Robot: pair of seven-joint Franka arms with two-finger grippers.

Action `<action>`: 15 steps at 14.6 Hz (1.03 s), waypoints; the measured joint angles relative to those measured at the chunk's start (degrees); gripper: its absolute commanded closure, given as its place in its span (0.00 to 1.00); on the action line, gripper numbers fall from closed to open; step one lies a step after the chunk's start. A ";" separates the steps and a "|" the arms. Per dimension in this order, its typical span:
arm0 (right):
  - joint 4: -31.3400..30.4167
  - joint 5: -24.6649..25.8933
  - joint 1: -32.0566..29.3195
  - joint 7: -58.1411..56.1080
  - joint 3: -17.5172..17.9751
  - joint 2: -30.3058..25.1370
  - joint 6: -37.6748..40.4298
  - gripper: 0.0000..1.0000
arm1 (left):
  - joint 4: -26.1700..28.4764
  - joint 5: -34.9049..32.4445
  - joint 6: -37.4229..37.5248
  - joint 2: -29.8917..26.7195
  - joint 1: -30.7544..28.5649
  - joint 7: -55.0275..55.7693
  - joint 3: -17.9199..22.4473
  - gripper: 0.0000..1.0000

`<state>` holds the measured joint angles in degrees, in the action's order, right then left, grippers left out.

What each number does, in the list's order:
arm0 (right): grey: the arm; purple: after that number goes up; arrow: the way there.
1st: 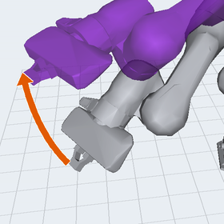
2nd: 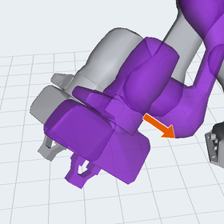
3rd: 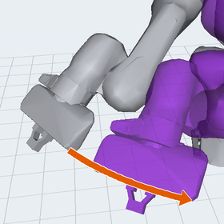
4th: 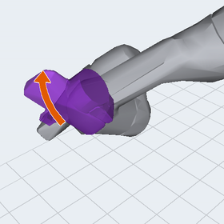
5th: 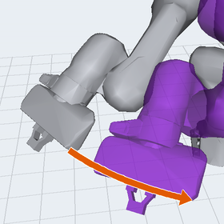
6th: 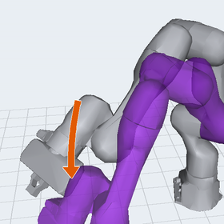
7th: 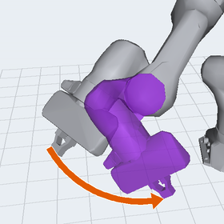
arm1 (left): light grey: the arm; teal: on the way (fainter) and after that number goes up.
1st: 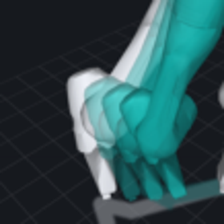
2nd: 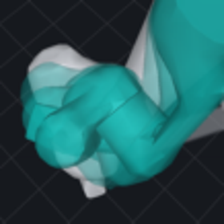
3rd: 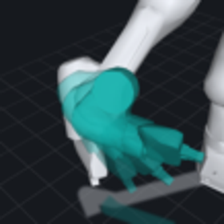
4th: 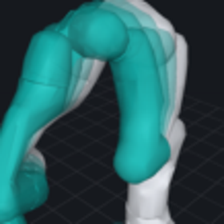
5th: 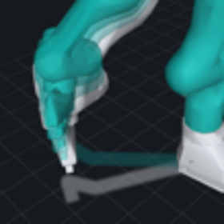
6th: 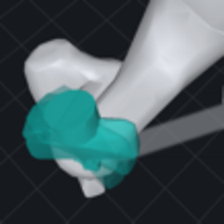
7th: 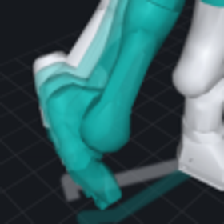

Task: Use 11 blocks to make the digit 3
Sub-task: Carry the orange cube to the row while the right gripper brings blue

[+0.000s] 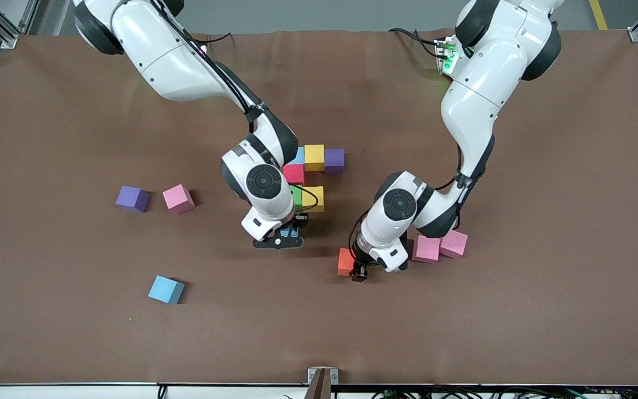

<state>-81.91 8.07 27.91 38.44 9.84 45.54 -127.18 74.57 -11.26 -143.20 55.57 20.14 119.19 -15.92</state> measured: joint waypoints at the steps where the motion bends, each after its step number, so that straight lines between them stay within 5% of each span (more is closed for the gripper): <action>1: -0.21 0.00 0.00 0.11 0.00 -0.11 0.00 1.00 | -0.11 0.68 2.04 -0.66 -0.01 0.14 -0.35 0.81; 6: -0.46 -0.01 0.04 0.45 0.03 -0.14 0.00 1.00 | 2.01 1.83 11.01 -4.68 0.12 5.28 -3.65 0.81; 15: -0.54 -0.04 0.41 1.81 0.63 -0.15 0.02 1.00 | 14.19 1.31 10.32 -8.12 2.50 12.66 -4.95 0.81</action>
<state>-82.45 8.03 28.32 40.25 10.48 45.39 -127.16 88.75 -9.94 -132.88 47.45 22.65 131.85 -20.87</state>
